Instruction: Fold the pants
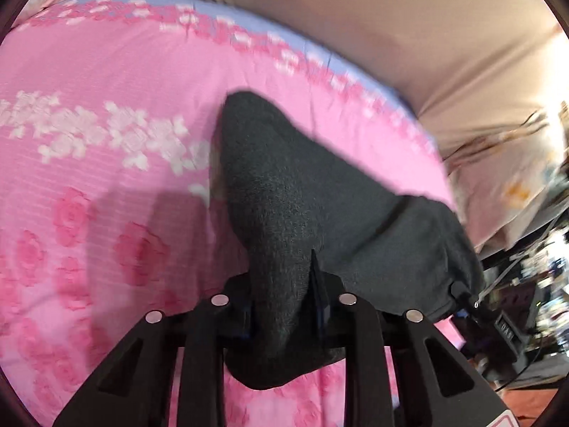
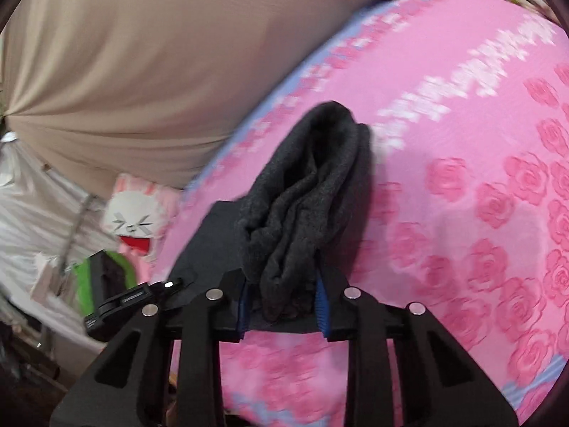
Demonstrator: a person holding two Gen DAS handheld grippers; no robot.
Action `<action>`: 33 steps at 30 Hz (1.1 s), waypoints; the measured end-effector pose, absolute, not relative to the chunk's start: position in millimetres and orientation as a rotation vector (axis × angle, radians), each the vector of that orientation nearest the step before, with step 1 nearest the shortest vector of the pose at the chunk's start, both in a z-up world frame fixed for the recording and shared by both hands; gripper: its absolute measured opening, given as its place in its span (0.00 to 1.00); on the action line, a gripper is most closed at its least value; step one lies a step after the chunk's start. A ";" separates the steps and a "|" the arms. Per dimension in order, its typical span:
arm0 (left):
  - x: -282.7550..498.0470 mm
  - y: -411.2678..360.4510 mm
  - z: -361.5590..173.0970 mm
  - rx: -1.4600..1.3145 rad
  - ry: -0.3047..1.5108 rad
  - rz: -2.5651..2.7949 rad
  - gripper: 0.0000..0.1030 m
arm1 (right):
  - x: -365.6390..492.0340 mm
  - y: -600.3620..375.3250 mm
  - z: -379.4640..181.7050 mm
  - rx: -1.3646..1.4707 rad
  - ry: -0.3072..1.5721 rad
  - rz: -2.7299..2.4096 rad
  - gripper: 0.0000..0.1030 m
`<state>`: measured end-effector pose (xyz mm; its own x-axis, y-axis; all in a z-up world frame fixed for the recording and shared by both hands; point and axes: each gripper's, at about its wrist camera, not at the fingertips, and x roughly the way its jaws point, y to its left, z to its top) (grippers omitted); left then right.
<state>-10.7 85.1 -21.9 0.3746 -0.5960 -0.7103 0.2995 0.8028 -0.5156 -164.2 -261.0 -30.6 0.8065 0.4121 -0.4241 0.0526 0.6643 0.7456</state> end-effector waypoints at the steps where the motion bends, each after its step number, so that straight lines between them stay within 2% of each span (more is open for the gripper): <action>1: -15.6 92.5 -15.5 -0.330 1.034 -0.584 0.19 | -168.2 -254.4 -24.2 0.808 0.618 0.229 0.27; 2: -21.2 100.2 -10.0 -0.323 1.030 -0.578 0.20 | -173.1 -247.2 -19.2 0.779 0.631 0.231 0.28; 4: -35.5 109.0 -8.2 -0.237 1.042 -0.530 0.29 | -177.6 -230.2 -29.8 0.713 0.701 0.217 0.35; 6: -44.7 105.2 -27.1 -0.130 1.095 -0.457 0.46 | -179.9 -217.9 -55.8 0.609 0.809 0.087 0.51; 8: -49.6 102.9 -39.6 -0.101 1.111 -0.406 0.56 | -188.3 -215.4 -63.2 0.624 0.763 0.074 0.54; 11: -53.3 97.7 -47.6 -0.127 1.114 -0.413 0.74 | -189.0 -223.6 -62.9 0.788 0.733 0.118 0.58; 15: -54.4 80.9 -51.7 -0.083 1.113 -0.434 0.85 | -179.4 -224.9 -69.0 0.831 0.722 0.130 0.59; 19: -54.6 68.6 -54.1 -0.041 1.087 -0.405 0.88 | -179.7 -214.7 -65.0 0.821 0.698 0.131 0.68; 28: -39.8 56.1 -58.0 -0.001 1.059 -0.373 0.90 | -162.1 -206.0 -66.7 0.765 0.695 0.114 0.68; 30: -37.5 53.3 -58.8 0.001 1.059 -0.377 0.95 | -158.9 -204.6 -66.8 0.759 0.693 0.115 0.69; 33: -33.3 47.1 -60.6 0.020 1.048 -0.367 0.95 | -155.9 -203.4 -66.7 0.753 0.686 0.117 0.69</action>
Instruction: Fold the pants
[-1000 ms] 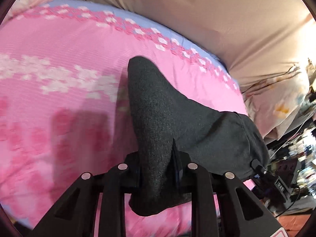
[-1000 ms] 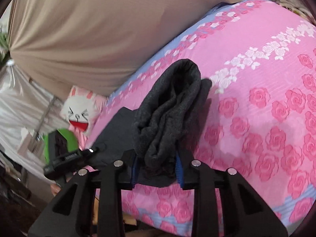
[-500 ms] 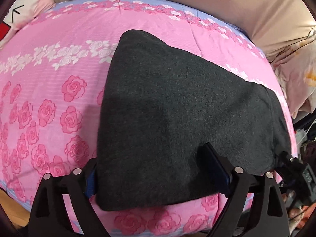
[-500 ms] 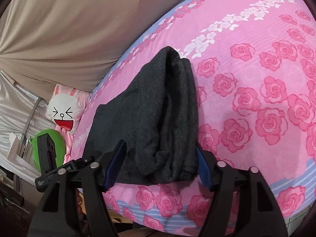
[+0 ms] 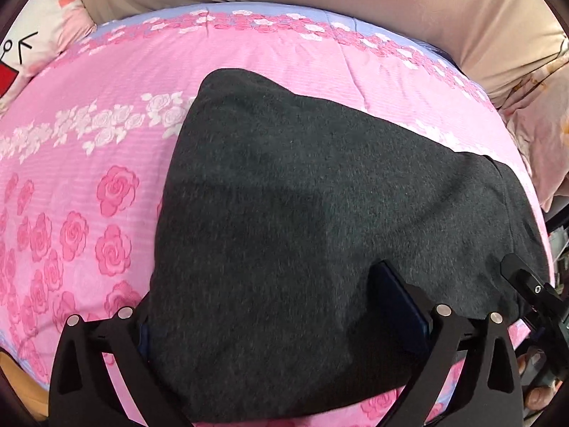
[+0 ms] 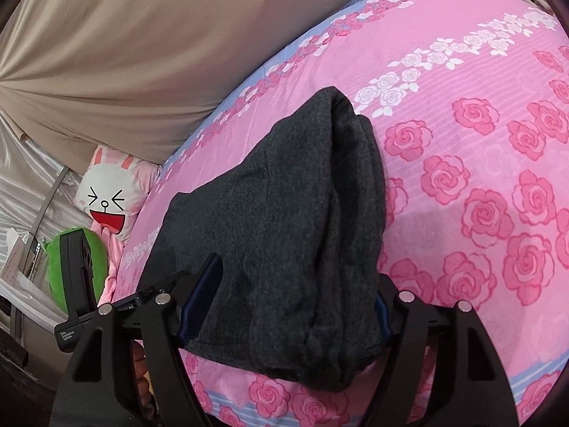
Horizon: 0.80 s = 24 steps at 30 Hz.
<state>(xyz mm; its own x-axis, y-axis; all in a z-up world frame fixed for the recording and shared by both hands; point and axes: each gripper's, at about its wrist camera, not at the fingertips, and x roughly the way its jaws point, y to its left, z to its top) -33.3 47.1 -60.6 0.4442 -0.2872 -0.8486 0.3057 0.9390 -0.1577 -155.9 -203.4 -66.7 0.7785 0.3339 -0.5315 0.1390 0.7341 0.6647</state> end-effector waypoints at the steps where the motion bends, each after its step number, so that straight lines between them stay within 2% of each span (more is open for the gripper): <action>1: -32.0 46.0 -60.8 0.020 1.044 -0.365 0.95 | -155.7 -203.9 -67.0 0.753 0.684 0.117 0.69; 4: -28.7 44.6 -60.9 0.017 1.040 -0.361 0.95 | -155.4 -204.8 -67.7 0.760 0.684 0.101 0.61; 5: -27.8 44.5 -60.7 0.011 1.039 -0.363 0.95 | -156.2 -207.7 -69.5 0.770 0.685 0.088 0.53; 6: -27.4 44.0 -60.3 0.013 1.038 -0.369 0.90 | -156.9 -209.0 -70.9 0.780 0.688 0.077 0.40; 7: -28.1 44.4 -58.3 0.015 1.029 -0.374 0.82 | -157.7 -211.2 -73.6 0.799 0.692 0.080 0.38; 9: -31.1 47.0 -51.5 0.021 1.012 -0.367 0.39 | -160.5 -211.0 -74.4 0.809 0.687 0.077 0.34; 10: -31.9 51.5 -45.2 0.020 0.999 -0.339 0.27 | -161.7 -208.2 -72.9 0.796 0.687 0.067 0.33; 11: -32.3 54.8 -42.3 0.002 1.001 -0.345 0.23 | -162.7 -204.7 -70.3 0.778 0.685 0.057 0.32; 15: -42.6 59.7 -21.6 -0.022 0.968 -0.377 0.20 | -172.3 -193.5 -54.2 0.715 0.654 0.040 0.31; 24: -95.9 55.5 38.0 0.037 0.815 -0.450 0.19 | -209.0 -167.5 -1.4 0.596 0.543 0.072 0.30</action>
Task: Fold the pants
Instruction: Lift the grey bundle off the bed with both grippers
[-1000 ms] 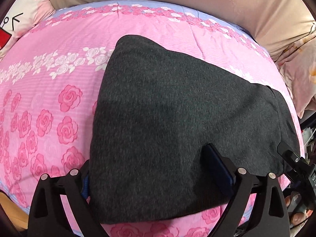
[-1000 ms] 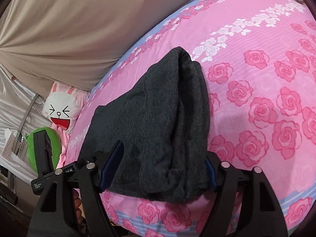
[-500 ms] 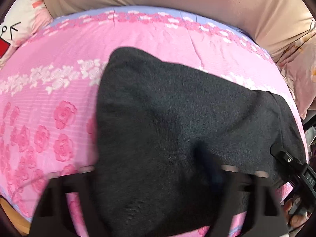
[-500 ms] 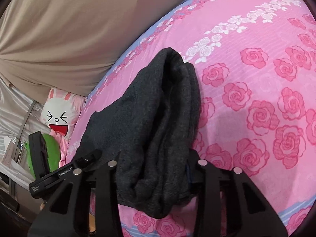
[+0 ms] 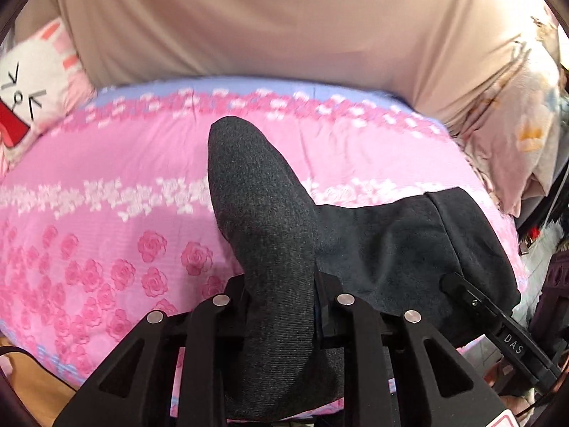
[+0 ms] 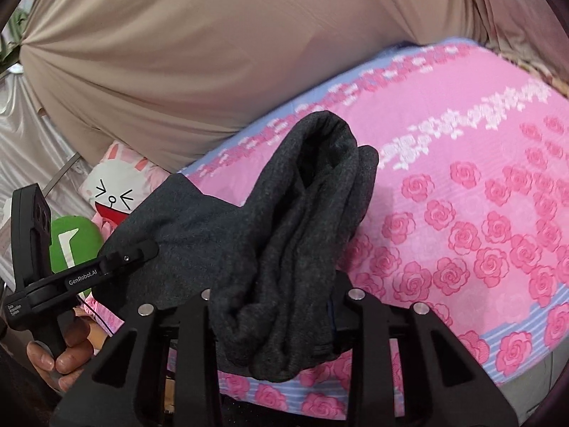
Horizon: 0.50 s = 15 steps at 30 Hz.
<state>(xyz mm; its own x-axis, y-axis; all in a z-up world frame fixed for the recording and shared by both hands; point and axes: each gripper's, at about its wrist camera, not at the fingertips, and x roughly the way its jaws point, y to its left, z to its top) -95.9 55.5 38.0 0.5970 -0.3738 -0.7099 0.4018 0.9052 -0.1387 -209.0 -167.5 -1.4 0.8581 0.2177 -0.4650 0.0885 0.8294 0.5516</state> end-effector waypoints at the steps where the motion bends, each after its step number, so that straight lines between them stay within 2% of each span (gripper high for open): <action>1: -100.9 56.5 44.7 0.039 0.797 -0.451 0.19 | -211.8 -165.1 3.8 0.594 0.528 0.075 0.30; 15: -128.7 72.2 119.3 0.019 0.588 -0.476 0.19 | -228.7 -163.4 90.5 0.513 0.296 0.108 0.30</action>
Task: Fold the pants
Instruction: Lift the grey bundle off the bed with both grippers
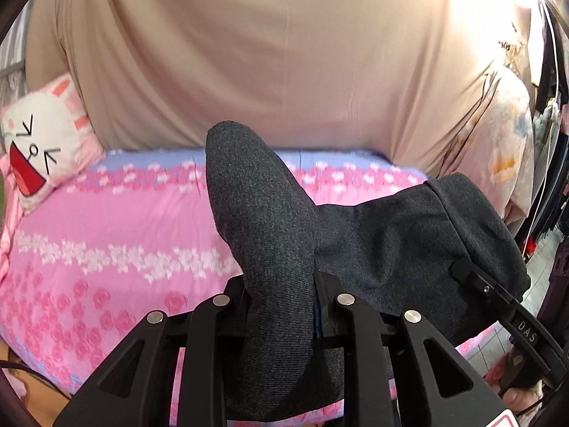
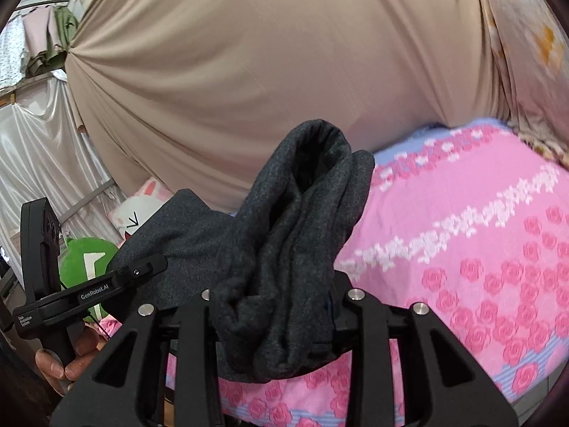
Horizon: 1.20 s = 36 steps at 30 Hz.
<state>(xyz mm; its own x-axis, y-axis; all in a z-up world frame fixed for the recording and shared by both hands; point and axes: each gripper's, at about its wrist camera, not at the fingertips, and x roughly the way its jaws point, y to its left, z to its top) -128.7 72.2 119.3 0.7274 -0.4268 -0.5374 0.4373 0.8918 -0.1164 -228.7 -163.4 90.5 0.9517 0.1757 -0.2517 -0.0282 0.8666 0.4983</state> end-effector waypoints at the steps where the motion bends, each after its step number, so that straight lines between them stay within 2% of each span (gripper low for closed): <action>1: -128.4 73.3 125.7 0.015 0.570 -0.476 0.19 | -227.3 -164.3 96.7 0.509 0.282 0.113 0.30; 12: -106.9 70.3 176.5 0.035 0.411 -0.459 0.19 | -191.5 -167.5 149.4 0.451 0.152 0.137 0.30; 21: -40.1 54.4 195.1 0.037 0.368 -0.439 0.20 | -126.9 -178.9 169.9 0.455 0.106 0.134 0.30; 27: 14.2 39.8 187.2 0.051 0.390 -0.417 0.20 | -68.5 -195.3 158.6 0.476 0.136 0.120 0.30; 36: 105.2 4.6 146.4 0.080 0.473 -0.409 0.20 | 8.4 -223.4 116.6 0.513 0.204 0.078 0.30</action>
